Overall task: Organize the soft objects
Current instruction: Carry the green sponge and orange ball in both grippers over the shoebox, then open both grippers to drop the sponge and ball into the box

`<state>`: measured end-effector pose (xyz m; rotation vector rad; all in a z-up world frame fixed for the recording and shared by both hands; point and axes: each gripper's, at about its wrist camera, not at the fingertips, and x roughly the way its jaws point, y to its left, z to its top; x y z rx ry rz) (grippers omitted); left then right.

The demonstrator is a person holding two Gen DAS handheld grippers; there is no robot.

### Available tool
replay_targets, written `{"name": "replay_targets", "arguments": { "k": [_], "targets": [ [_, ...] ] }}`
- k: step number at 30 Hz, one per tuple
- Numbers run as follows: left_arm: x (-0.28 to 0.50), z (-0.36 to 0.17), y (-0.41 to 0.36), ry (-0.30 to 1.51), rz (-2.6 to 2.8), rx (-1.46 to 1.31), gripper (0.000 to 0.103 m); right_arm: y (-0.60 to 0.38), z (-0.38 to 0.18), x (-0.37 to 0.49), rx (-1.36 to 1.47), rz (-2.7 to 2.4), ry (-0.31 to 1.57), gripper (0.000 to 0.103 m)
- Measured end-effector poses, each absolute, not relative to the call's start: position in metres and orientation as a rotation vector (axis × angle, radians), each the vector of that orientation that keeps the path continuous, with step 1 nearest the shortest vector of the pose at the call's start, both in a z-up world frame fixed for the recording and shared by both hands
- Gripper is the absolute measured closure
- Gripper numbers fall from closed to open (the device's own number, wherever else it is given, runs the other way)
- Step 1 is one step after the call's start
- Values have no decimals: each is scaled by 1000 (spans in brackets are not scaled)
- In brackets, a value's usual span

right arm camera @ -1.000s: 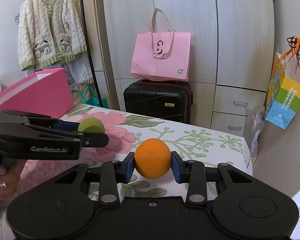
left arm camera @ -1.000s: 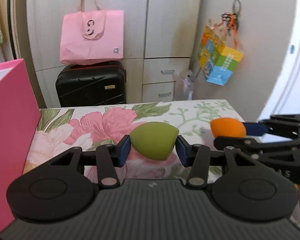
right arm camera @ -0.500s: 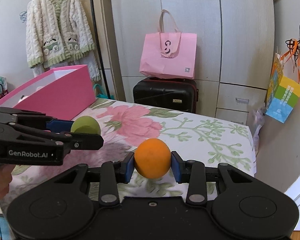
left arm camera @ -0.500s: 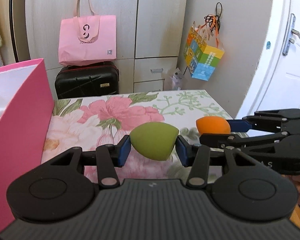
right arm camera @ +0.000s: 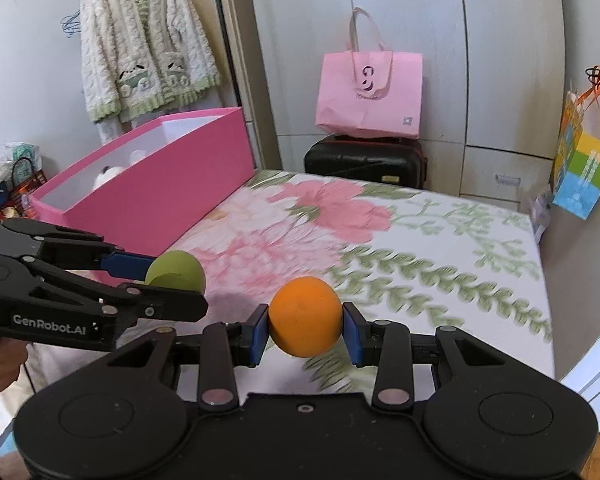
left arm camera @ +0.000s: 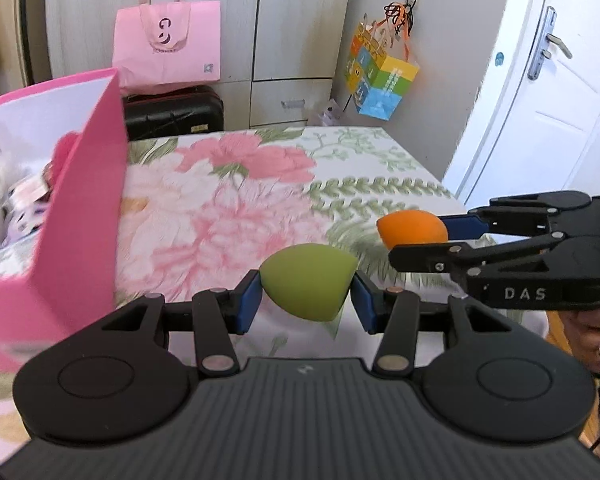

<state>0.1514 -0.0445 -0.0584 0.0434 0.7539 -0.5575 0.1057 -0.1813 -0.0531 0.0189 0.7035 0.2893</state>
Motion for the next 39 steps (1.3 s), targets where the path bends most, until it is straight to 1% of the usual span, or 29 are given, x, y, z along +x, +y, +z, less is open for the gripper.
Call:
{"name": "replay_targets", "arguments": {
  "k": [9,16,23,28,34,39],
  "targets": [
    [117,-51,9,779,-535,14,55,-138,-43,76,-42,370,720,60],
    [89,-32,58,837,-578,-26,55,-106,-28,61,-9,512,734,59],
    [80,-2,98,785,-542,26,55,-67,3,60,-27,608,682,59],
    [97,13,119,727,-528,15,55,-48,21,76,-26,619,618,59],
    [146,18,134,688,-518,-29,55,-23,30,120,-32,602,545,59],
    [192,16,143,710,-501,-98,54,-8,26,174,-55,615,559,58]
  ]
}}
